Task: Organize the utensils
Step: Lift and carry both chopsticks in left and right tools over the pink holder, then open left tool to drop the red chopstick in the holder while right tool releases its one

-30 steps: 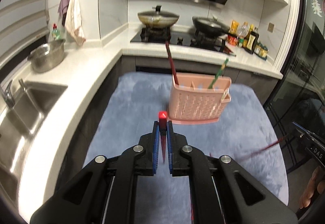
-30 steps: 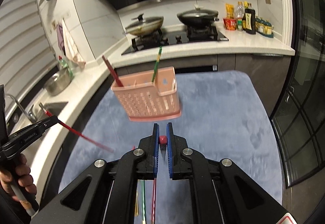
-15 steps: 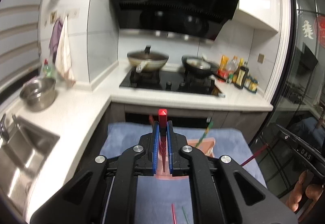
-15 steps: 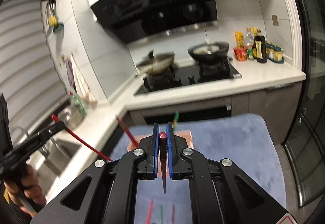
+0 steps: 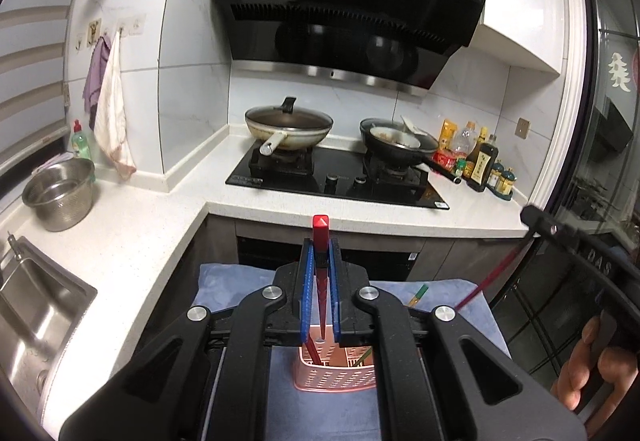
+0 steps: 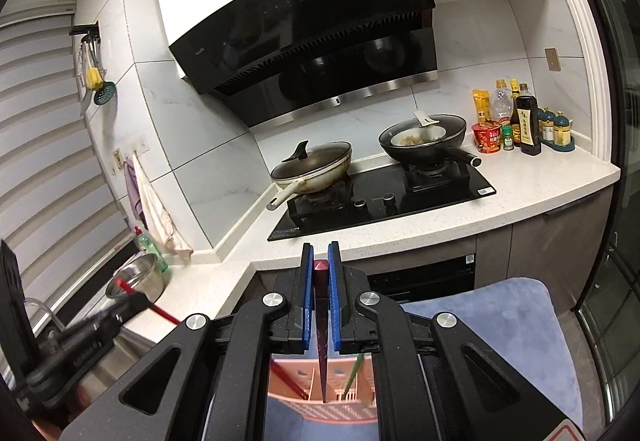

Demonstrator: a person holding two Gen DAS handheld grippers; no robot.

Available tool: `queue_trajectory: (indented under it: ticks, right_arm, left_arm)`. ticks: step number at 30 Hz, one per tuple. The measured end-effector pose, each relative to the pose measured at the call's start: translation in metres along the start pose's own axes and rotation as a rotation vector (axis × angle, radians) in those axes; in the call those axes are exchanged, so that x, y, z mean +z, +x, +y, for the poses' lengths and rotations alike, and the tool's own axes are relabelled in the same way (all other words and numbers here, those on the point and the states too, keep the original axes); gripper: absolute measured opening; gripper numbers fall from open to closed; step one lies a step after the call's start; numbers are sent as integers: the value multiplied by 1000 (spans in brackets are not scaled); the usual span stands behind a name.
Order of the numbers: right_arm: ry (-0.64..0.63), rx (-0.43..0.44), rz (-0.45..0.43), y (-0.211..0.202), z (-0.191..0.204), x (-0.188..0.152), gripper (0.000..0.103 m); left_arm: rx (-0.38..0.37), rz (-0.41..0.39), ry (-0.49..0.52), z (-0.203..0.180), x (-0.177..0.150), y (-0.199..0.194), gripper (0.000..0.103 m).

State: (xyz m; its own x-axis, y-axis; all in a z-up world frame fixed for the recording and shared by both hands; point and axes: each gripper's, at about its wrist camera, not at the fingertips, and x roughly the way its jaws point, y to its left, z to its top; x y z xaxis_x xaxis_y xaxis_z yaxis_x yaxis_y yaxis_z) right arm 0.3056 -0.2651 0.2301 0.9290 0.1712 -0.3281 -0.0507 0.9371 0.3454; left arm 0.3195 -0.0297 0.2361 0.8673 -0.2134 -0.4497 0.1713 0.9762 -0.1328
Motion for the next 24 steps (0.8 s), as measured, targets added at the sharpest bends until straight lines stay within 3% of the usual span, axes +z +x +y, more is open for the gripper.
queue_trajectory:
  ticks: [12,24]
  right_arm:
    - [-11,-47,154,54,-13,-55,7]
    - [-17,-75,238,71,-19,-85,7]
  left_arm:
    - [14,104,-19,11,-29,41,7]
    - [27,160,-40,15,-47,58,7]
